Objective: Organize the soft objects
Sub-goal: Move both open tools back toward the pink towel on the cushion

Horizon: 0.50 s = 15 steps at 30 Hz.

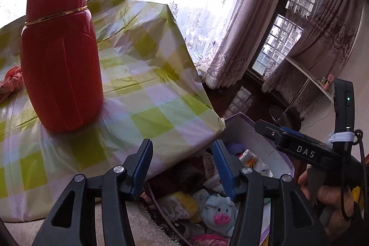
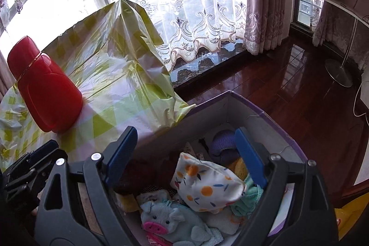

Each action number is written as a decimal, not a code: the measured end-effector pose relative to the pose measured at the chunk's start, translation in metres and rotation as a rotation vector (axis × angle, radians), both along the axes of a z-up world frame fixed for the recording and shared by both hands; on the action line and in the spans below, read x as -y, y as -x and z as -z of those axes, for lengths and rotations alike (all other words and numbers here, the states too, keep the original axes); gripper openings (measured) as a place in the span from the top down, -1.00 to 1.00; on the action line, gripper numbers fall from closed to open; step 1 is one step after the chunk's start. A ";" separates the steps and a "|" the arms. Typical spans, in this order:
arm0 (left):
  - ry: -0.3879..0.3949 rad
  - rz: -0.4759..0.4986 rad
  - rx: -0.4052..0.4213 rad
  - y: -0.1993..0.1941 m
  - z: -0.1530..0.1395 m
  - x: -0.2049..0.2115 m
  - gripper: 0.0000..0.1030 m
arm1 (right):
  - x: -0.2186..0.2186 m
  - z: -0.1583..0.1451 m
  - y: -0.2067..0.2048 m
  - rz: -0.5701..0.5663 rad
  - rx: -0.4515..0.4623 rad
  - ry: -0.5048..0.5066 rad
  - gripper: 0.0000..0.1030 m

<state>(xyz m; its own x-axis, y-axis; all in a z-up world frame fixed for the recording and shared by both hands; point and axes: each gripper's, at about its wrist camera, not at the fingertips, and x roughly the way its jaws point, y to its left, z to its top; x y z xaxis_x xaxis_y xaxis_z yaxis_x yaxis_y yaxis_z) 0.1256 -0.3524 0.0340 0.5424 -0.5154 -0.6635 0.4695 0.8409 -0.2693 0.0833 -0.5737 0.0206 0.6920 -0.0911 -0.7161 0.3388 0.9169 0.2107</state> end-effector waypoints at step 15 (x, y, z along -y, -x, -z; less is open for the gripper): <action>-0.004 -0.122 0.053 0.009 -0.014 -0.038 -0.37 | 0.000 -0.013 0.003 0.016 0.008 0.045 -0.78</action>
<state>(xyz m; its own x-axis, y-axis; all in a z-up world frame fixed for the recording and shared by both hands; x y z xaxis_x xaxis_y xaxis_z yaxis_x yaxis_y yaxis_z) 0.1166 -0.3144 0.0476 0.6354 -0.4405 -0.6342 0.3768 0.8938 -0.2433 0.0804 -0.5741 0.0336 0.6958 -0.1343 -0.7056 0.3523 0.9199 0.1723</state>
